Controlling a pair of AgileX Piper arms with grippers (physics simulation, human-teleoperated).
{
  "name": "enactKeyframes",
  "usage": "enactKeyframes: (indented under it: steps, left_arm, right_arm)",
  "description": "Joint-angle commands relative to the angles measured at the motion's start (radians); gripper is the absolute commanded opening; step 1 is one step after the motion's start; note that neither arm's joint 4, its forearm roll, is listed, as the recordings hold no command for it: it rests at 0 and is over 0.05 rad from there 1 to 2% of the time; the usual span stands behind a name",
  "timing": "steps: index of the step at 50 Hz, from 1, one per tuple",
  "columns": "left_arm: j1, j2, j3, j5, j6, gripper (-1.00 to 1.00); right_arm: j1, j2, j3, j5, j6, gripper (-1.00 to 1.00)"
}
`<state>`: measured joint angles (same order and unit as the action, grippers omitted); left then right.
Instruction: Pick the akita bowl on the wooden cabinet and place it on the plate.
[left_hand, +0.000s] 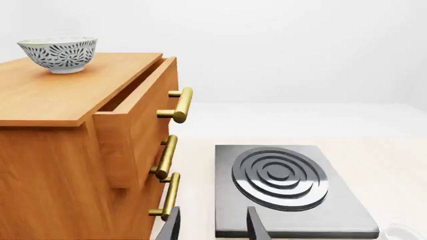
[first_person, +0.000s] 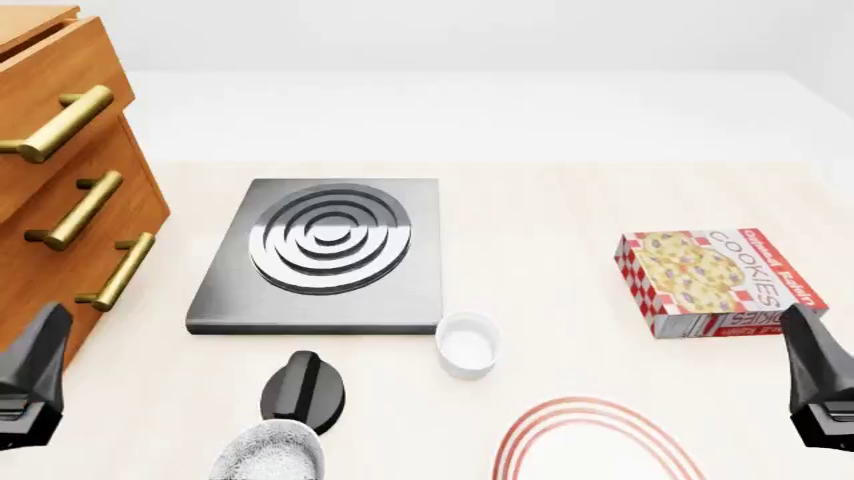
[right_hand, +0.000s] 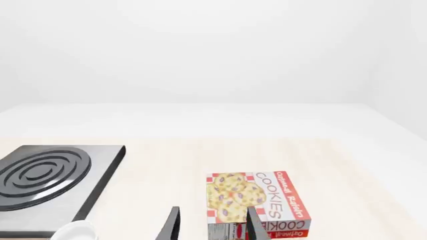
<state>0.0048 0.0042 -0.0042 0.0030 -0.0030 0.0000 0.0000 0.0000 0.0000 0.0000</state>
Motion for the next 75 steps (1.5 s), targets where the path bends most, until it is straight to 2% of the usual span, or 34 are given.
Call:
enactKeyframes:
  steps: [1,14,26,47,55,75]
  left_arm:
    - [0.003,0.029,-0.023,0.008,-0.019,1.0]
    - [-0.025,0.009,-0.052,0.076,-0.043,1.0]
    - [-0.047,0.061,-0.087,0.096,-0.038,1.0]
    - [-0.063,0.16,-0.289,0.184,-0.063,1.0]
    - [-0.065,0.178,-0.337,0.216,-0.076,1.0]
    - [-0.04,0.284,-0.504,0.222,-0.101,1.0]
  right_arm:
    - [0.0,0.0,0.0,0.0,0.0,1.0]
    - [0.0,0.0,0.0,0.0,0.0,1.0]
    - [0.0,0.0,0.0,0.0,0.0,1.0]
    - [0.0,0.0,0.0,0.0,0.0,1.0]
    - [0.0,0.0,0.0,0.0,0.0,1.0]
    - [0.0,0.0,0.0,0.0,0.0,1.0]
